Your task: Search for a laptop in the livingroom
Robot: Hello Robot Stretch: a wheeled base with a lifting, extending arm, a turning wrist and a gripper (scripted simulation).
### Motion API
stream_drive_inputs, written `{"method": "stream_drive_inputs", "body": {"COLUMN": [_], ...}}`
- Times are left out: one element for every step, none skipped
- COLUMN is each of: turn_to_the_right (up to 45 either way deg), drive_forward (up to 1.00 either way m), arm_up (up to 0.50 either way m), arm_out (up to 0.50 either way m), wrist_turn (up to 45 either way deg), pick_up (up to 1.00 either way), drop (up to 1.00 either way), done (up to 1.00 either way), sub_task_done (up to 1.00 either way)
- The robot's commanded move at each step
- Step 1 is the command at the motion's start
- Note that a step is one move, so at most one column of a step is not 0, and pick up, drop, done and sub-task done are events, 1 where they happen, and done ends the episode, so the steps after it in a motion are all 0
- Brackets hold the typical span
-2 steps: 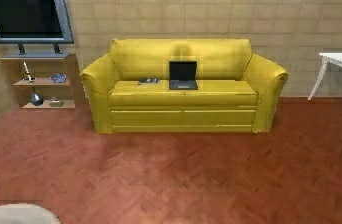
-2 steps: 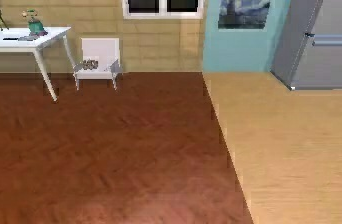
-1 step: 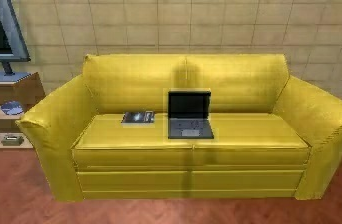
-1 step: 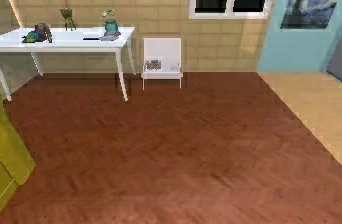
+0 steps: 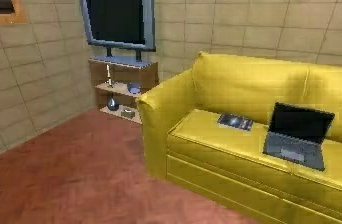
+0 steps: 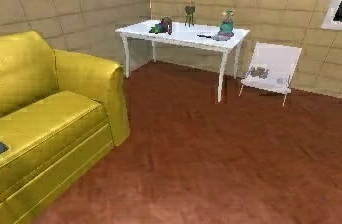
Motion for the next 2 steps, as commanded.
{"method": "stream_drive_inputs", "body": {"turn_to_the_right": [0.0, 45.0], "drive_forward": [0.80, 0.00], "arm_up": [0.00, 0.00], "arm_out": [0.00, 0.00], "wrist_turn": [0.0, 0.0], "pick_up": [0.00, 0.00], "drop": [0.00, 0.00], "done": [0.00, 0.00], "sub_task_done": [0.00, 0.00]}}
